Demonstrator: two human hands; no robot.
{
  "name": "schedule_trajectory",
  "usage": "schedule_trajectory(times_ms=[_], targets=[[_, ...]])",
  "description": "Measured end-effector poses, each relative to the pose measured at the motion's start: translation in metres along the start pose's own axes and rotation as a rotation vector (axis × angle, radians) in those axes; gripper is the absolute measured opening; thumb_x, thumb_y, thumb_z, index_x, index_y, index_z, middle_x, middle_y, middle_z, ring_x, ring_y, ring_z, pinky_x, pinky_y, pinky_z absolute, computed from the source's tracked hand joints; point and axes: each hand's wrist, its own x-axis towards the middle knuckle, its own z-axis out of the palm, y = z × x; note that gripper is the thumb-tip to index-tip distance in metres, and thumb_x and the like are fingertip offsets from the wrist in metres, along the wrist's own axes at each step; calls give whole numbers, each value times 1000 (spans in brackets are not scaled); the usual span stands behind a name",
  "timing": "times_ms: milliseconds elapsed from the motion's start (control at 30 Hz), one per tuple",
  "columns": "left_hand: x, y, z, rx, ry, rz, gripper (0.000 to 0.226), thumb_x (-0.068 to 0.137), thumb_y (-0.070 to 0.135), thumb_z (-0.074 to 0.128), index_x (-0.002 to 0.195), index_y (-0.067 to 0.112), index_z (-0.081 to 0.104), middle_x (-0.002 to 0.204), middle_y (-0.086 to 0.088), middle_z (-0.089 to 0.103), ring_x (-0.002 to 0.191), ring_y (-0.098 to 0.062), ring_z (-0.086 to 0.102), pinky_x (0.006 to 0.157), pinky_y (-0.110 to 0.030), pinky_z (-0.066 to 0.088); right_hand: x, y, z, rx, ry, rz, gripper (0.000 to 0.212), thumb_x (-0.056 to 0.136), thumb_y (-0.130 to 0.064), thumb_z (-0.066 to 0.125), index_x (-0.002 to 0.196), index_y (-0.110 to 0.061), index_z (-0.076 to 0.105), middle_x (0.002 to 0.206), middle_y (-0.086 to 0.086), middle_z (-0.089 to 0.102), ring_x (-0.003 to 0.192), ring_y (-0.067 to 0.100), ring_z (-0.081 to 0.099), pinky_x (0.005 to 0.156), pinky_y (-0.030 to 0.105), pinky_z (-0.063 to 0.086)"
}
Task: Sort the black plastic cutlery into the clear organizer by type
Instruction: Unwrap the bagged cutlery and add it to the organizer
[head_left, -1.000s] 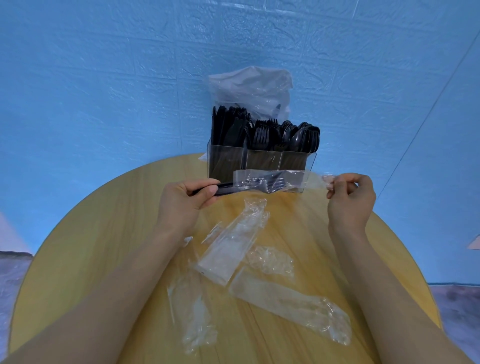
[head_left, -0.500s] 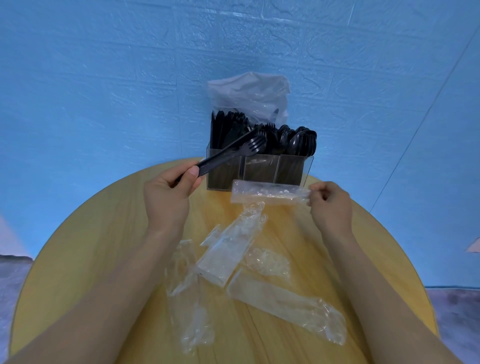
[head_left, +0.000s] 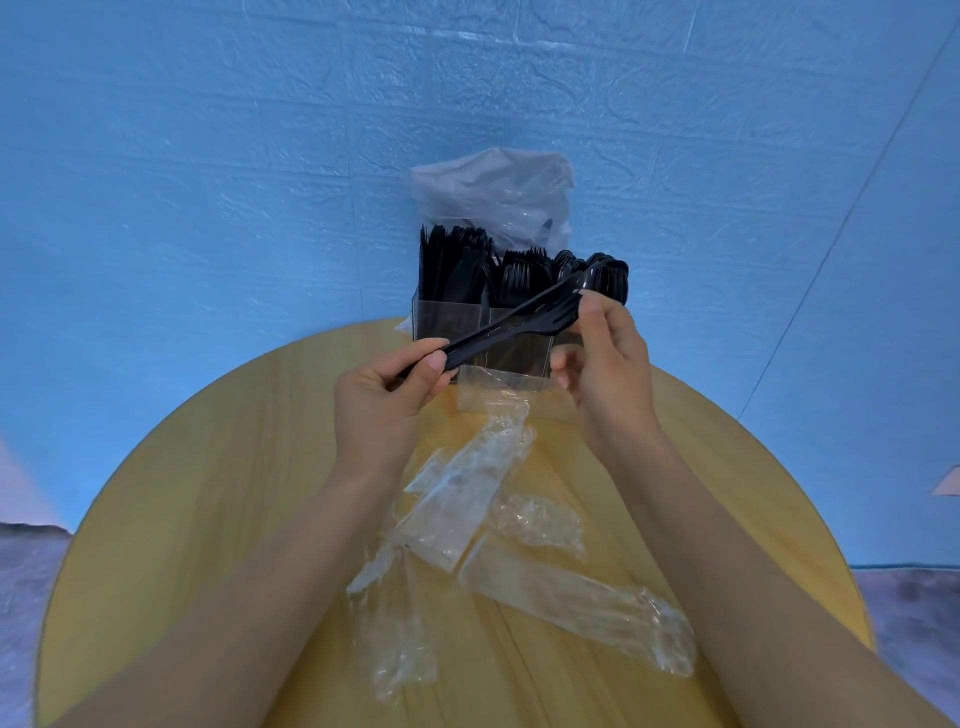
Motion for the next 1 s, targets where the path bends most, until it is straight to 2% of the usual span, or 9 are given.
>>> schedule_trajectory(times_ms=[100, 233, 333, 467, 567, 667, 733, 867, 1000], targets=[[-1, 3, 2, -11, -29, -3, 19, 84, 1, 64, 93, 16, 71, 86, -4, 72, 83, -16, 70, 74, -16, 53, 6, -10, 4, 132, 16, 25, 12, 100, -25, 44, 97, -24, 55, 55, -11, 53, 49, 10, 42, 47, 22, 33], [0, 7, 4, -24, -50, -2, 19, 82, -1, 65, 92, 15, 71, 80, 0, 73, 81, -15, 71, 73, -17, 53, 15, -23, 8, 218, -7, 94, 15, 98, -24, 46, 101, -14, 57, 65, 4, 52, 46, 11, 42, 45, 22, 34], [1, 10, 5, -22, -66, 7, 20, 83, -1, 65, 95, 14, 71, 79, 2, 74, 80, -14, 71, 73, -17, 54, 18, -27, 10, 102, 3, 33, 14, 97, -26, 51, 88, -17, 58, 76, 12, 49, 44, 10, 41, 43, 20, 36], [3, 20, 7, 36, -168, -40, 21, 85, -1, 63, 91, 16, 71, 79, 4, 72, 78, -10, 69, 70, -16, 54, 22, -31, 11, 2, 41, -95, 24, 95, -24, 55, 72, -19, 54, 76, 13, 37, 48, 13, 29, 40, 18, 29], [6, 28, 9, 123, -300, -139, 21, 88, 0, 60, 93, 19, 67, 79, 2, 67, 73, -6, 64, 63, -13, 52, 27, -30, 13, -53, 47, -166, 30, 95, -25, 55, 65, -23, 50, 76, 10, 36, 54, 15, 25, 46, 23, 25], [13, 37, 8, 266, -423, -229, 14, 91, 10, 59, 102, 16, 65, 76, 4, 68, 61, 0, 60, 53, -11, 45, 32, -29, 18, -100, 56, -207, 33, 92, -28, 55, 60, -30, 51, 71, 8, 37, 61, 16, 29, 53, 28, 23], [19, 42, 7, 389, -458, -211, 9, 92, 20, 59, 98, 19, 65, 72, 7, 69, 52, 0, 55, 48, -10, 39, 36, -28, 21, -115, 58, -197, 32, 95, -26, 54, 63, -29, 52, 67, 2, 44, 64, 16, 36, 56, 27, 28], [28, 40, 5, 393, -476, -194, 15, 93, 25, 57, 90, 14, 68, 62, 9, 64, 46, -1, 47, 44, -10, 34, 43, -26, 29, -123, 33, -223, 24, 96, -21, 54, 73, -19, 51, 71, -2, 50, 64, 9, 43, 60, 22, 34], [32, 26, -2, 336, -371, -218, 15, 93, 19, 56, 87, 12, 68, 59, 9, 63, 46, 2, 49, 47, -10, 39, 57, -26, 39, -166, 29, -270, 24, 96, -19, 54, 72, -21, 55, 72, -5, 52, 68, 7, 46, 69, 24, 38]])
